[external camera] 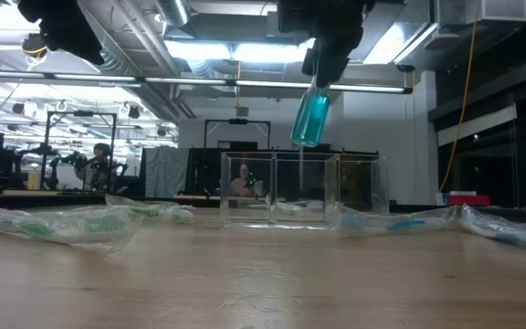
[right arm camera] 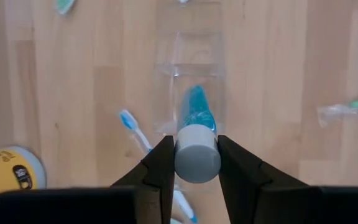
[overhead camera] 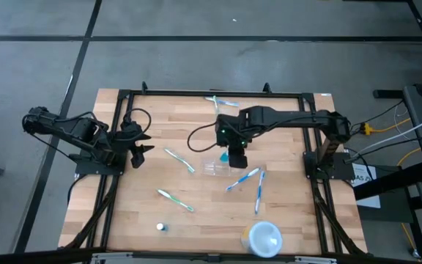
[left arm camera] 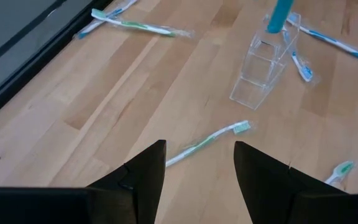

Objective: Pick & Place toothbrushing station
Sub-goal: Put the top blue mouthwash into the transparent organizer, then put the blue mouthwash into the transparent organizer

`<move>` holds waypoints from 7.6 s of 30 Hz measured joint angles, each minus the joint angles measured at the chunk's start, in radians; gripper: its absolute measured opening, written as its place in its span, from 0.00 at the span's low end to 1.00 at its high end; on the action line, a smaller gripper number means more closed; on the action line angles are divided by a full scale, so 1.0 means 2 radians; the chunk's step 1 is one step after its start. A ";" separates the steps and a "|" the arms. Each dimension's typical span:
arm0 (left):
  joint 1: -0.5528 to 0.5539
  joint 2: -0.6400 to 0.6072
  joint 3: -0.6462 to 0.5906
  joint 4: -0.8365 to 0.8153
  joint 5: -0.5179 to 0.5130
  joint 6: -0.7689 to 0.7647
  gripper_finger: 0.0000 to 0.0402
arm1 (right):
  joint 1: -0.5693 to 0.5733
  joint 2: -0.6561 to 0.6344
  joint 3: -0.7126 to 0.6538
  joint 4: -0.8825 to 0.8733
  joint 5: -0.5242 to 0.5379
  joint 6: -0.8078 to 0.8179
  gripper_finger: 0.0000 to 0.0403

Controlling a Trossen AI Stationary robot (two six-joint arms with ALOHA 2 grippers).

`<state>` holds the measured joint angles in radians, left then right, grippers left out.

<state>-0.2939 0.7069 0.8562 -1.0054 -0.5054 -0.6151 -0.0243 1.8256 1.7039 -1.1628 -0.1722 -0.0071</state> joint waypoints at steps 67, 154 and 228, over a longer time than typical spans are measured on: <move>0.001 0.006 0.000 0.000 -0.028 0.023 0.46 | 0.005 0.203 0.178 -0.129 0.030 -0.051 0.24; 0.001 0.039 0.000 0.000 -0.039 0.049 0.46 | 0.003 0.135 0.058 -0.035 0.042 0.039 0.50; -0.247 0.431 0.202 0.067 0.230 0.084 0.56 | 0.437 -0.247 0.058 0.024 0.411 0.394 0.50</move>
<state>-0.7886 1.5681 1.2610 -0.8715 -0.0463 -0.4475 0.8492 1.3325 1.8206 -1.1145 0.6505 0.7806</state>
